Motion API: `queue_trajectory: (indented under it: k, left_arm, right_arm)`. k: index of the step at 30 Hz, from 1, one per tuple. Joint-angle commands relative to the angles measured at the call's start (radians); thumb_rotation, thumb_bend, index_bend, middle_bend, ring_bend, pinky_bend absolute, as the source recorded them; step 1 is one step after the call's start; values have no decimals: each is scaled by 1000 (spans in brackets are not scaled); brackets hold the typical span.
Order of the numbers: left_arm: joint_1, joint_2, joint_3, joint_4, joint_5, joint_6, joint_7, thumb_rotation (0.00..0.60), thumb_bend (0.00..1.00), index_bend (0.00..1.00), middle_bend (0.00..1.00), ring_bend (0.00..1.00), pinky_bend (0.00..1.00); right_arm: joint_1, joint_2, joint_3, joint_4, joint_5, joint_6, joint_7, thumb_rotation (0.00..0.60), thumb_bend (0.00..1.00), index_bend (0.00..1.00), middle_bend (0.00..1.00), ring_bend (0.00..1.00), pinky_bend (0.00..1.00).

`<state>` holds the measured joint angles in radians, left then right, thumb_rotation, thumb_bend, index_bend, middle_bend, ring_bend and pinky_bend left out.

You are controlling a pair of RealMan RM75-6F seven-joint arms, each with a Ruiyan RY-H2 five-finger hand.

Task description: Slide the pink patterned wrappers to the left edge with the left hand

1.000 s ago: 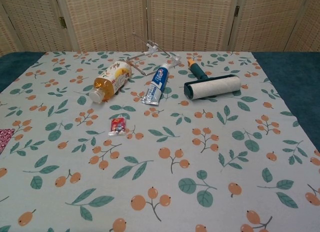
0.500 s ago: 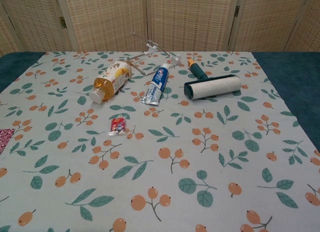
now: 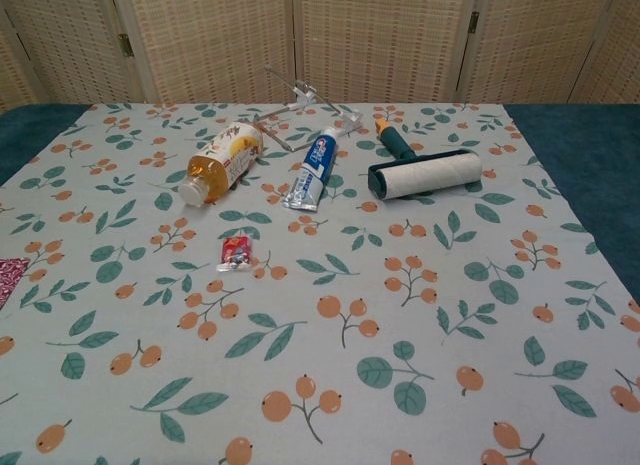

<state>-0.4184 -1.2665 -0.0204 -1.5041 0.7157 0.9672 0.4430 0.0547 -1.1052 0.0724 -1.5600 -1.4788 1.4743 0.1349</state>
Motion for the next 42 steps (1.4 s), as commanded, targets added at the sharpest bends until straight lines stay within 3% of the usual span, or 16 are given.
queue_trajectory:
  k: [1, 8, 12, 22, 42]
  left_arm:
    - [1, 12, -1, -26, 8, 11, -2, 600, 357, 22, 0, 0, 0]
    - [-7, 24, 3, -68, 149, 19, -42, 600, 357, 32, 0, 0, 0]
    - [-29, 20, 1, -71, 165, -2, -30, 600, 357, 38, 0, 0, 0]
    - [-85, -4, 11, -75, 123, -55, 38, 600, 357, 40, 0, 0, 0]
    - [-107, -32, 32, -29, 47, -49, 62, 600, 357, 43, 0, 0, 0]
  right_arm:
    - [-1, 0, 0, 0, 0, 2, 0, 600, 458, 0, 0, 0, 0]
    - [1, -1, 0, 2, 0, -1, 2, 600, 457, 0, 0, 0, 0]
    - [-2, 0, 0, 3, 2, 1, 4, 600, 458, 0, 0, 0, 0]
    - [-4, -2, -1, 5, 6, 0, 4, 600, 457, 0, 0, 0, 0]
    - [-3, -1, -1, -1, 7, -3, -5, 600, 457, 0, 0, 0, 0]
